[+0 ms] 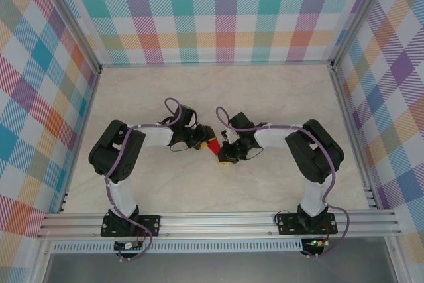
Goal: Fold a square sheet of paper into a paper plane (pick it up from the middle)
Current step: Fold the wing for the fifth time at the center of the table.
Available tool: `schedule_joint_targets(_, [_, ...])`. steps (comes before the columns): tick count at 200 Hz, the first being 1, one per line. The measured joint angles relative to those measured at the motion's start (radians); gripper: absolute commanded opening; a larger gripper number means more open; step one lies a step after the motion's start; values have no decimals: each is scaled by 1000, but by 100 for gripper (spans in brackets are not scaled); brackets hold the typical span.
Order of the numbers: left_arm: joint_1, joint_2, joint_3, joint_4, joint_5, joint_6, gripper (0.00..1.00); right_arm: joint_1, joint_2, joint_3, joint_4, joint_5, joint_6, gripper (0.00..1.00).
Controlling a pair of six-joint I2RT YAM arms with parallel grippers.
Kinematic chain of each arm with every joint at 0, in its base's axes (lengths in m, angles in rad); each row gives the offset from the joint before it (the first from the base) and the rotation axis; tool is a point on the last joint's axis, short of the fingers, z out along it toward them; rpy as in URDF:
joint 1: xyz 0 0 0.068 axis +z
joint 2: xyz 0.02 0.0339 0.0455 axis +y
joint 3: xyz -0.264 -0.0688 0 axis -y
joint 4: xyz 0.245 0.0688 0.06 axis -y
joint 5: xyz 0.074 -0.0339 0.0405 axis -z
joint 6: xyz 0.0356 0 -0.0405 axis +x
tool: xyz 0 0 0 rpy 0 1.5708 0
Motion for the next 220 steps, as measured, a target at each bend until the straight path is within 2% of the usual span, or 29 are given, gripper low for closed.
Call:
schedule_joint_targets(91, [0, 2, 5, -7, 0, 0, 41, -2, -48, -54, -5, 3, -15, 12])
schedule_joint_targets(139, [0, 4, 7, -8, 5, 0, 41, -2, -139, -33, -6, 9, 7, 14])
schedule_joint_targets(220, [0, 5, 12, -16, 8, 0, 41, -2, 11, 43, 46, 19, 34, 12])
